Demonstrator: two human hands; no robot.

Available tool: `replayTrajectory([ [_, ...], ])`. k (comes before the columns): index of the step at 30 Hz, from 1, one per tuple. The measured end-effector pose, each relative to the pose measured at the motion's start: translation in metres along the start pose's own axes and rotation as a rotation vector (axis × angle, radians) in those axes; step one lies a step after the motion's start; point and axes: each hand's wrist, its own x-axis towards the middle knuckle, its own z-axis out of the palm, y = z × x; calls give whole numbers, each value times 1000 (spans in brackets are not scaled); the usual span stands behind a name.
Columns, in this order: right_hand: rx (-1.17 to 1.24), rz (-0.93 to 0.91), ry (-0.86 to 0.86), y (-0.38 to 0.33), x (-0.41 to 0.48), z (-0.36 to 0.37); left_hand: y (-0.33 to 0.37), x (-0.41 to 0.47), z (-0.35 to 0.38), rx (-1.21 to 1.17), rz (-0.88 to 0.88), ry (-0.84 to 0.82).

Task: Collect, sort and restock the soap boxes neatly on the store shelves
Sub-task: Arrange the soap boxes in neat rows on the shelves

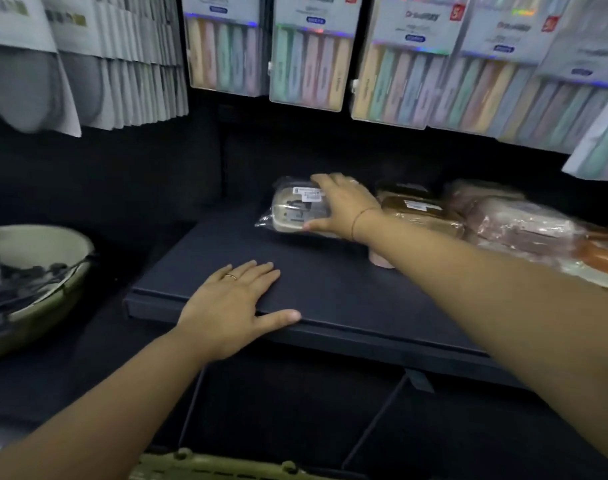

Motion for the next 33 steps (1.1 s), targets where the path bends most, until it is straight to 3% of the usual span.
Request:
replayTrajectory([
  [7, -147, 162, -70, 43, 54, 5, -1, 3, 6, 5, 11, 5],
  [13, -220, 250, -26, 52, 63, 9, 0, 3, 6, 34, 12, 22],
  [18, -124, 149, 66, 30, 29, 4, 3, 1, 5, 53, 5, 8],
  [23, 270, -95, 182, 16, -95, -26, 5, -3, 0, 51, -3, -29],
  [25, 393, -111, 196, 24, -176, -42, 8, -6, 1, 49, -5, 90],
  [29, 557, 94, 143, 62, -331, -46, 72, -31, 18, 24, 199, 430],
  [31, 658, 295, 61, 95, -384, -19, 131, -50, 38, -78, 390, 404],
  [33, 689, 493, -118, 132, -421, 24, 189, -67, 61, -212, 509, 169],
])
